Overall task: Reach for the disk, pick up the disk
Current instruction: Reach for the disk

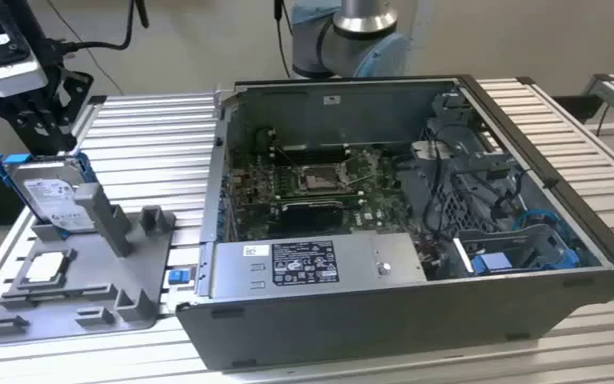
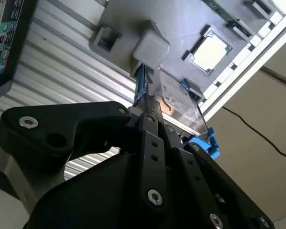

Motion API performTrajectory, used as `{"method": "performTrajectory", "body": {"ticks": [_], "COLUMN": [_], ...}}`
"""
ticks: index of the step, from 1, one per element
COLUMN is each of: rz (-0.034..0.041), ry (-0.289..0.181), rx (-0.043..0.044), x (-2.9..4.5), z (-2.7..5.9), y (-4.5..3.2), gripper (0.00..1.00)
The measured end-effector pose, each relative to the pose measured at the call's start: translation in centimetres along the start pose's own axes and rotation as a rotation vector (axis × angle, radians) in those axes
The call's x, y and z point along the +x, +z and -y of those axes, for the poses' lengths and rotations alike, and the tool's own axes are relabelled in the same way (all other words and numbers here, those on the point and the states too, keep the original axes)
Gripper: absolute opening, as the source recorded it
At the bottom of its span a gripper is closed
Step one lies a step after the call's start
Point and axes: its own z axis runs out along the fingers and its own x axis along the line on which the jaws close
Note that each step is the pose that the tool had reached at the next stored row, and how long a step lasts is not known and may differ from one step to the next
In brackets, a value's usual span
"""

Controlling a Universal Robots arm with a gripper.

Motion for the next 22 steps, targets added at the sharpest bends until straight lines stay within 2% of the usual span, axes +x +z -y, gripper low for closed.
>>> {"method": "performTrajectory", "body": {"ticks": [14, 18, 22], "rz": [-0.0001, 0.0001, 0.0001], "ry": [0.0, 0.0, 0.0], "rx": [0.0001, 0.0, 0.0], "x": [0.0, 0.18, 0.79], "z": [-0.05, -1.03, -2.25], "y": [0.0, 0.07, 0.17], "gripper": [0.0, 0.0, 0.0]}}
